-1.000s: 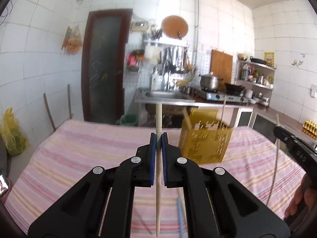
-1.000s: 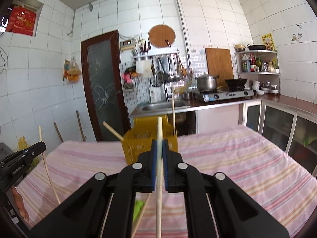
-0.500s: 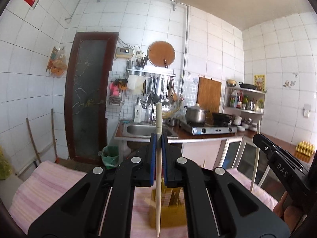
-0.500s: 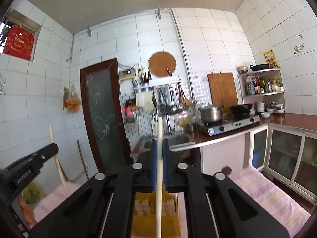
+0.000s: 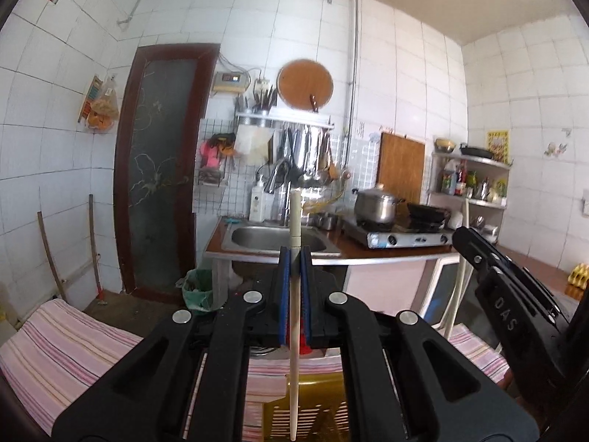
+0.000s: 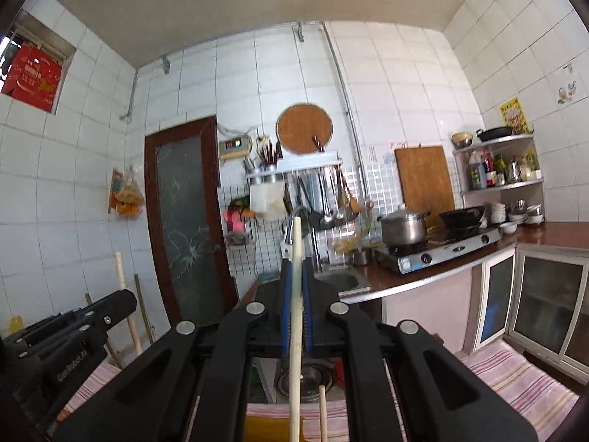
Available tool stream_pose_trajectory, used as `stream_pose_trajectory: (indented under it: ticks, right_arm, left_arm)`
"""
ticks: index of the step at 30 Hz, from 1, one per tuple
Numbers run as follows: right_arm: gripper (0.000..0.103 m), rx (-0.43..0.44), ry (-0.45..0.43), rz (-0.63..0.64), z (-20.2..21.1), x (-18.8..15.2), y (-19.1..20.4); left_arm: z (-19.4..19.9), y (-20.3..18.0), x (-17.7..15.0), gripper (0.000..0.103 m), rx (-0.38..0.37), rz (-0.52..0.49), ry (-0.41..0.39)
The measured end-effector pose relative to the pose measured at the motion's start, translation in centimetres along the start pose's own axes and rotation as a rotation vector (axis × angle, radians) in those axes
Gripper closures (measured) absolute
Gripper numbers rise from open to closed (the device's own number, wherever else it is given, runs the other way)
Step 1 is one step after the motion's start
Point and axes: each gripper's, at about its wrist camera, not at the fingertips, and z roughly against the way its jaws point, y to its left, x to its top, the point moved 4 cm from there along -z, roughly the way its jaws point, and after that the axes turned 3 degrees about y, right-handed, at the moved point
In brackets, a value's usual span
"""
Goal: Organize utensils
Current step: 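Open both tools over the holder to drop the chopsticks, then withdraw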
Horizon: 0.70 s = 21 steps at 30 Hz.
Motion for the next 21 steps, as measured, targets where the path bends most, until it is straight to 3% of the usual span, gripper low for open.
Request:
stream_pose_trajectory:
  ticks: [10,12,13,14,16,21]
  right_arm:
    - [0.095,-0.008,0.136,-0.003,-0.7,-3.9,-1.4]
    - [0.077,-0.035,0.175,-0.007,0.3,-3.7,-1.9]
    - [0.049,-0.052,0.180,-0.015,1.1,-3.6,-2.2]
    - [0.039,-0.069,0.186,-0.021,2.0,-3.6,-2.4]
    - [0.039,-0.076,0.209,-0.018,3.5,-3.7,-2.6]
    - [0.039,-0.077,0.260,0.010,8.5,-4.4,-1.9]
  left_arm:
    - [-1.8,1.3,-2.7,0.099,0.055,-0.032,0.066]
    - [-0.7,1.6,-2.4,0.094,0.055,-0.039,0.074]
    - [0.1,1.8,-2.2,0.078,0.056,-0.042,0.092]
    - [0.6,2.0,-2.0,0.056,0.056,-0.041,0.100]
    - [2.9,2.6,-1.8,0.041,0.065,-0.041,0.100]
    - [8.0,4.8,-2.3,0.020,0.097,-0.066,0.124]
